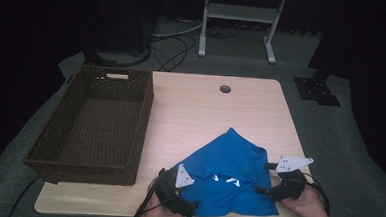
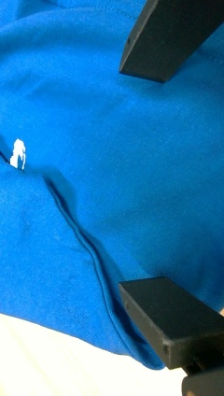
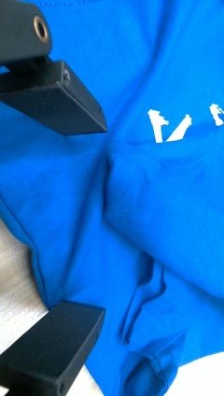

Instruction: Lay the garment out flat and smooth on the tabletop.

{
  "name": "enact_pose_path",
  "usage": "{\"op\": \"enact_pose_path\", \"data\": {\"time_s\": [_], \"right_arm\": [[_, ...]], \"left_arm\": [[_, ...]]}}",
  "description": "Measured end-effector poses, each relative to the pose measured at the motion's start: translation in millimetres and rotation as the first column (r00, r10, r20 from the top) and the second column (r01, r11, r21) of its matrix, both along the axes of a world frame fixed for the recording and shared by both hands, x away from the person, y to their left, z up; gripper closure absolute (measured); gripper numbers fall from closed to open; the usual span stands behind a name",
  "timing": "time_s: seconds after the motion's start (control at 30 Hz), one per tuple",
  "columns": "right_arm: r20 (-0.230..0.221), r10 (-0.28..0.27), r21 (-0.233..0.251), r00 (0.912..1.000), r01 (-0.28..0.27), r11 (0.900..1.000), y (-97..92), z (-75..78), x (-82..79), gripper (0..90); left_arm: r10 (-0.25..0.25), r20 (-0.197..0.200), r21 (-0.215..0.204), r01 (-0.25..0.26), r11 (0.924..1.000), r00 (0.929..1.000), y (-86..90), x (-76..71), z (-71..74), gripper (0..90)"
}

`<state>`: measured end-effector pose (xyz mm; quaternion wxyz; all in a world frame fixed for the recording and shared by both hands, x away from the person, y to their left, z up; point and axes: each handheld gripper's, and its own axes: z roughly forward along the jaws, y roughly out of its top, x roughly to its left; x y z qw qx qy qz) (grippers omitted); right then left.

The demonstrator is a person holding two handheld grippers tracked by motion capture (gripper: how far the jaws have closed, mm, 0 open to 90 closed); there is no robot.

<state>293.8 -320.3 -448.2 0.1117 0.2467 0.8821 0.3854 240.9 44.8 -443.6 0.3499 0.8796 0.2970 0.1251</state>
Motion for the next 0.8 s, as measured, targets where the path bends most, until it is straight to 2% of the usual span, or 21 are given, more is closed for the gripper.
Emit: {"op": "enact_pose_path", "data": {"time_s": [0.17,0.47,0.67,0.8], "right_arm": [[0.0,0.0,0.0,1.0,0.0,1.0,0.0,0.0,0.0,9.6],[-0.001,-0.001,0.001,1.0,0.001,1.0,0.0,0.0,0.0,9.6],[-0.001,-0.001,0.0,1.0,0.001,1.0,0.0,0.0,0.0,9.6],[-0.001,-0.001,0.001,1.0,0.001,1.0,0.0,0.0,0.0,9.6]], "left_arm": [[-0.029,0.002,0.001,0.029,0.9996,0.9996,0.6,5.6,2.2,0.0],[-0.073,0.003,-0.054,0.073,0.9958,0.9973,-2.9,27.3,17.0,0.0],[-0.112,0.015,-0.092,0.113,0.9893,0.9936,-10.4,43.0,25.2,0.0],[-0.127,0.028,-0.098,0.129,0.9867,0.9915,-17.6,48.6,30.0,0.0]]}}
